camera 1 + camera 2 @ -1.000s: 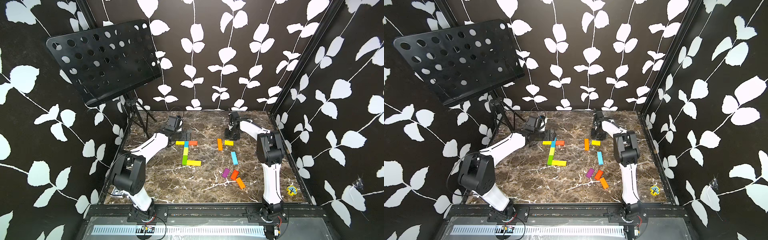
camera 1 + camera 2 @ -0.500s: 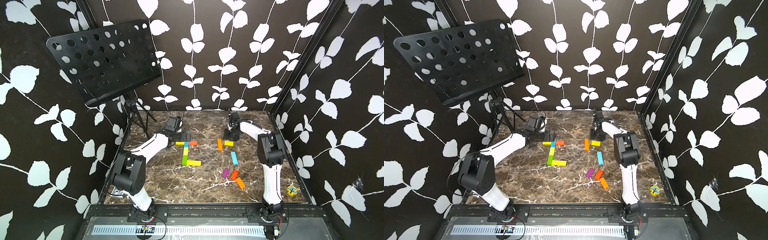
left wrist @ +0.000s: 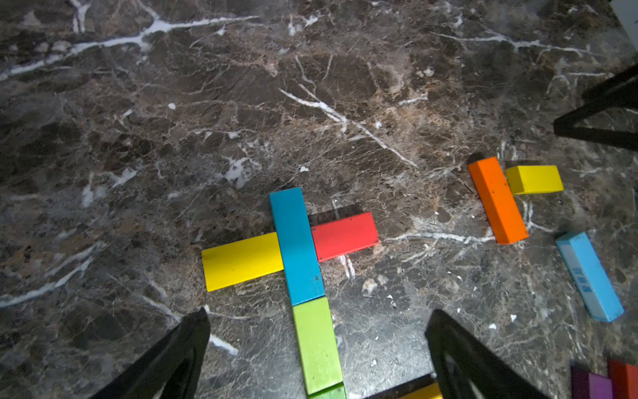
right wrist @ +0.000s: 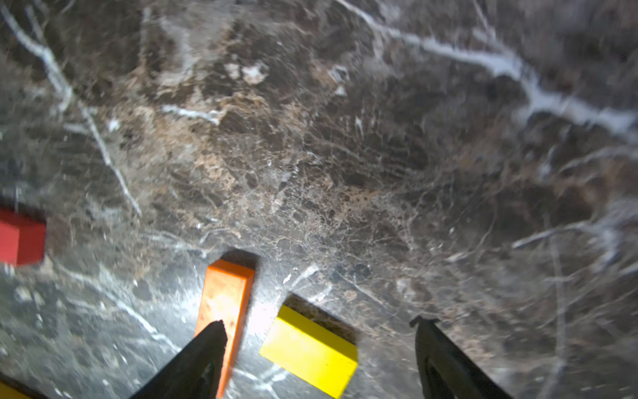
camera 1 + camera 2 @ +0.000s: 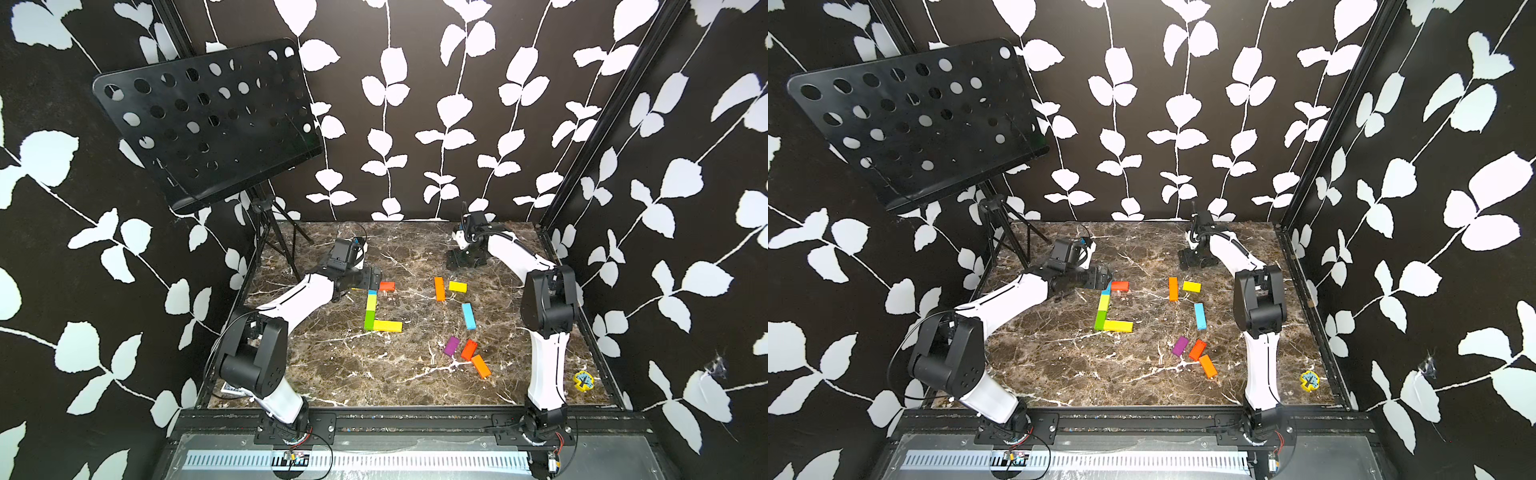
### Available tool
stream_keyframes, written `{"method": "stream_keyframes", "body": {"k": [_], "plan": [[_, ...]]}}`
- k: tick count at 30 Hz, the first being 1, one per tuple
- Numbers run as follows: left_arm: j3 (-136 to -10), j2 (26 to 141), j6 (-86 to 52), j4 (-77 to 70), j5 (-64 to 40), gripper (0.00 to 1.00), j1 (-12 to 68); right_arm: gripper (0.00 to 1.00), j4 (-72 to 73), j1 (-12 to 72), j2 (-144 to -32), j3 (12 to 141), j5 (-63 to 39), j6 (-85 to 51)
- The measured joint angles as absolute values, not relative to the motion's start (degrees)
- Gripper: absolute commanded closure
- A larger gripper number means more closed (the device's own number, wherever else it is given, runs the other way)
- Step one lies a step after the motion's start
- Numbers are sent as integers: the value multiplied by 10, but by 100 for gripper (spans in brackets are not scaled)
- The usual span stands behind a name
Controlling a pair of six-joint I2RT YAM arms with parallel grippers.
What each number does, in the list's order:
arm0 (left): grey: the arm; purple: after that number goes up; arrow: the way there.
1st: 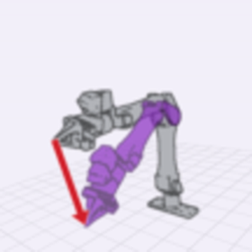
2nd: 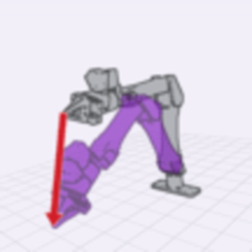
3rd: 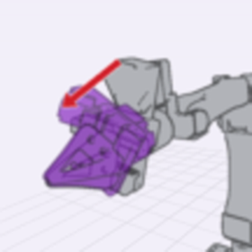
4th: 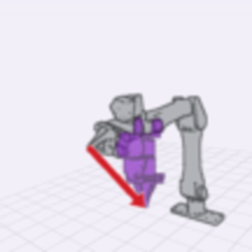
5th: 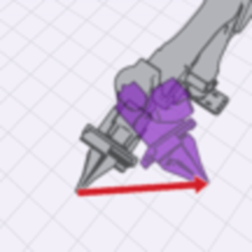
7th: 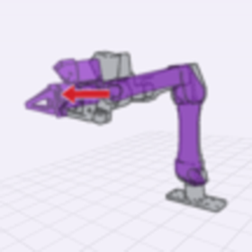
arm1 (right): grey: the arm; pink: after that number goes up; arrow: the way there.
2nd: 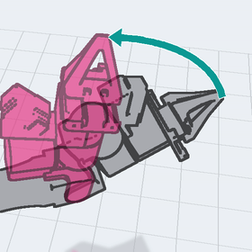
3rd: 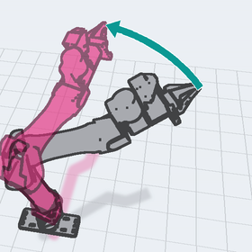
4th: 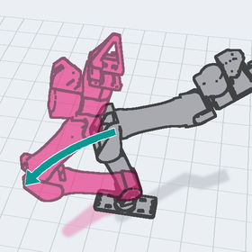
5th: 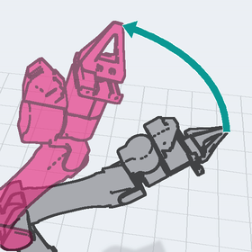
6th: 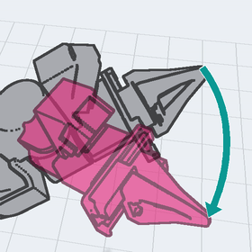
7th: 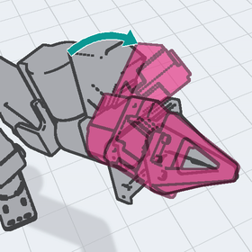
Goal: Assemble the letter t with building blocks
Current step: Assemble the building block at the center of the board.
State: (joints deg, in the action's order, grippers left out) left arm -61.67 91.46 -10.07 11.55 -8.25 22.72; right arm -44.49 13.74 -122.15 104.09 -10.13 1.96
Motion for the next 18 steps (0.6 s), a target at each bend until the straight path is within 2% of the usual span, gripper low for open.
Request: {"method": "stream_keyframes", "body": {"k": [6,11,13,15,18], "plan": [[-549,886,-44,29,-117,1,227,0,-422,138,-1139,946,-83,180],[-540,880,4,6,-125,1,227,2,-418,142,-1089,894,-112,313],[-541,881,17,6,-128,1,227,6,-420,142,-1081,879,-126,352],[-543,881,27,5,-129,1,227,20,-423,143,-1086,879,-135,384],[-545,881,33,4,-129,1,227,32,-455,147,-1116,908,-142,427]]}}
